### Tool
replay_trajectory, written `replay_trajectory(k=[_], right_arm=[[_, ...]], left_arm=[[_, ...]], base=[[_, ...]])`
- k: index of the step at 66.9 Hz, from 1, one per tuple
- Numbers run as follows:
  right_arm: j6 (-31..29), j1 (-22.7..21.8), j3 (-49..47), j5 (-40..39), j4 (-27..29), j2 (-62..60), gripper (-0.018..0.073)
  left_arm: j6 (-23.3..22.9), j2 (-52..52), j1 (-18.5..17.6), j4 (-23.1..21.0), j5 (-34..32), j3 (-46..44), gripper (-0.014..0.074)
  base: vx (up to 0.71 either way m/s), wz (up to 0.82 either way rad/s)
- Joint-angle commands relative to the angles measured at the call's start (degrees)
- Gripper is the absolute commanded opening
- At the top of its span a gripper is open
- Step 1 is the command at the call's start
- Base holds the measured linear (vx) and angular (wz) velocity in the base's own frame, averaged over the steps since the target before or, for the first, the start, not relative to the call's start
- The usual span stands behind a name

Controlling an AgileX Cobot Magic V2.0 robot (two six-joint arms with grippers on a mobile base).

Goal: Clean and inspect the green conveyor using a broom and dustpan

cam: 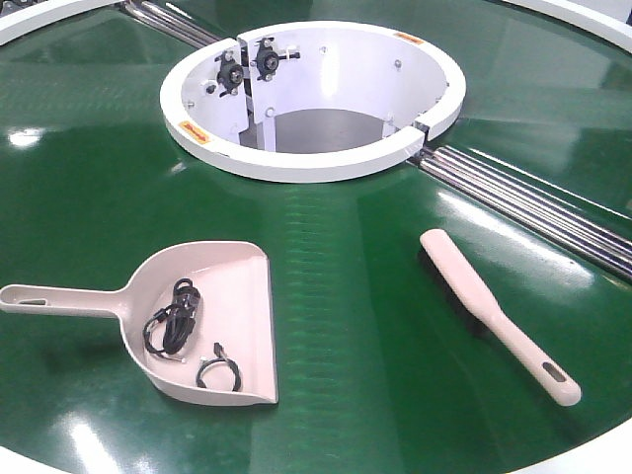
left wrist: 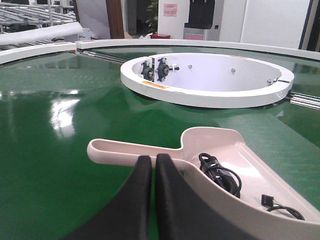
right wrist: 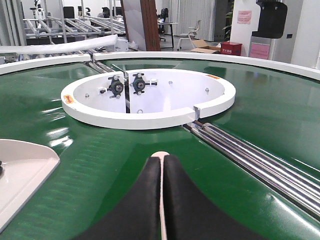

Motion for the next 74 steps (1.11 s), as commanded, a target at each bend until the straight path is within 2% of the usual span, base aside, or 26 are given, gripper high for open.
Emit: replay_trajectory(k=[1, 20, 27, 33, 41, 47, 63, 74], right_arm=[[-0.05, -0.14, -1.59, -4.20, 0.30, 0.95, -0.0008], [-0.05, -0.14, -1.59, -4.20, 0.30, 0.95, -0.0008], [-0.64, -0.38, -0.84, -4.38, -3.24, 0.95, -0.0008], [4.75, -3.07, 0.69, -5.19, -7.07, 0.95, -0.0008], [15.45, -6.95, 4.83, -9.22, -15.40, 0.95, -0.0008], [19.99, -6.77, 7.93, -13.65, -21.03, 0.95, -0.0008], [21.76, -6.70, 15.43, -20.33, -22.40, -5.47, -0.0008], [22.51, -6.80, 15.26, -18.69, -22.47, -5.35, -0.0008]], left_arm=[[-0.58, -0.89, -0.38, -0.45, -3.89, 0.53, -0.0006], [-0.58, -0.89, -0.38, -0.45, -3.89, 0.53, -0.0006], [-0.58, -0.89, -0.38, -0.45, -3.89, 0.53, -0.0006], [-0.58, -0.89, -0.38, -0.45, -3.89, 0.53, -0.0006], [-0.58, -0.89, -0.38, -0.45, -3.89, 0.53, -0.0006], [-0.58, -0.89, -0.38, -0.45, -3.89, 0.53, -0.0006], [-0.58, -0.78, -0.38, -0.47, -3.89, 0.53, -0.0006], [-0.58, -0.83, -0.38, -0.47, -3.89, 0.53, -0.0006]], base=[[0.00, 0.00], [0.00, 0.00], [0.00, 0.00], [0.00, 0.00], [0.00, 0.00], [0.00, 0.00], [0.00, 0.00], [0.00, 0.00]])
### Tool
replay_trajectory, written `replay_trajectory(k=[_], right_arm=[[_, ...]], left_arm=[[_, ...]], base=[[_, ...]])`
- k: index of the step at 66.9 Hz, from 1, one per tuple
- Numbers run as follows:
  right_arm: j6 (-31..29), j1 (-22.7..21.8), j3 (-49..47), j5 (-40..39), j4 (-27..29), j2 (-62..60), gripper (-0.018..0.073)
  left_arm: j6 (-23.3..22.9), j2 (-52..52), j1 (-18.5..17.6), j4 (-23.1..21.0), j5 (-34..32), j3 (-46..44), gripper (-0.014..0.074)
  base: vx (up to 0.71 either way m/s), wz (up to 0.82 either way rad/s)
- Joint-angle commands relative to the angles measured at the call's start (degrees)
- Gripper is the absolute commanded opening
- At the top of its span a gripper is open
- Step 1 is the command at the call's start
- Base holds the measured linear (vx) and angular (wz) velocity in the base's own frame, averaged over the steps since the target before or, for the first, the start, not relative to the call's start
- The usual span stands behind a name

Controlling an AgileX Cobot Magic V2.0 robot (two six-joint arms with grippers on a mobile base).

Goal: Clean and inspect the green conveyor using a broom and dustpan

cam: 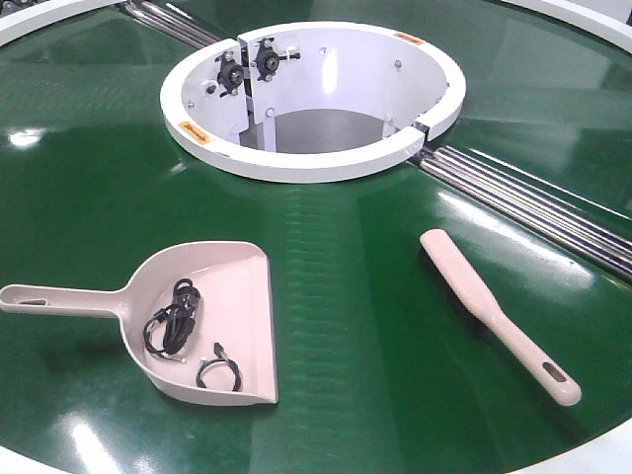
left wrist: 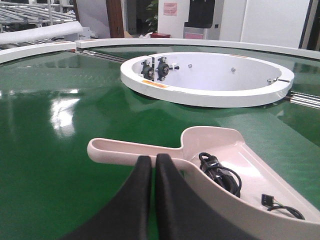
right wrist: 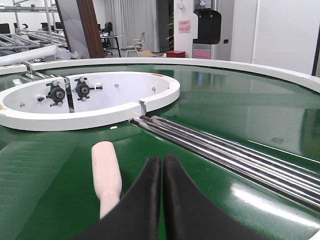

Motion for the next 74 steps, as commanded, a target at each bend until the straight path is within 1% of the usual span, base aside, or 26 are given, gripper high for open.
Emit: replay_trajectory(k=[1, 74], right_arm=[[0.15, -0.26, 0.19, -4.57, -0.84, -0.67, -0.0008], [0.10, -0.38, 0.19, -4.50, -0.65, -0.61, -0.0008]], left_arm=[[-0.54, -0.83, -0.38, -0.47, -4.07, 0.53, -0.0006], [-0.54, -0.83, -0.38, -0.47, -4.07, 0.53, -0.0006]], base=[[0.00, 0.00], [0.00, 0.00]])
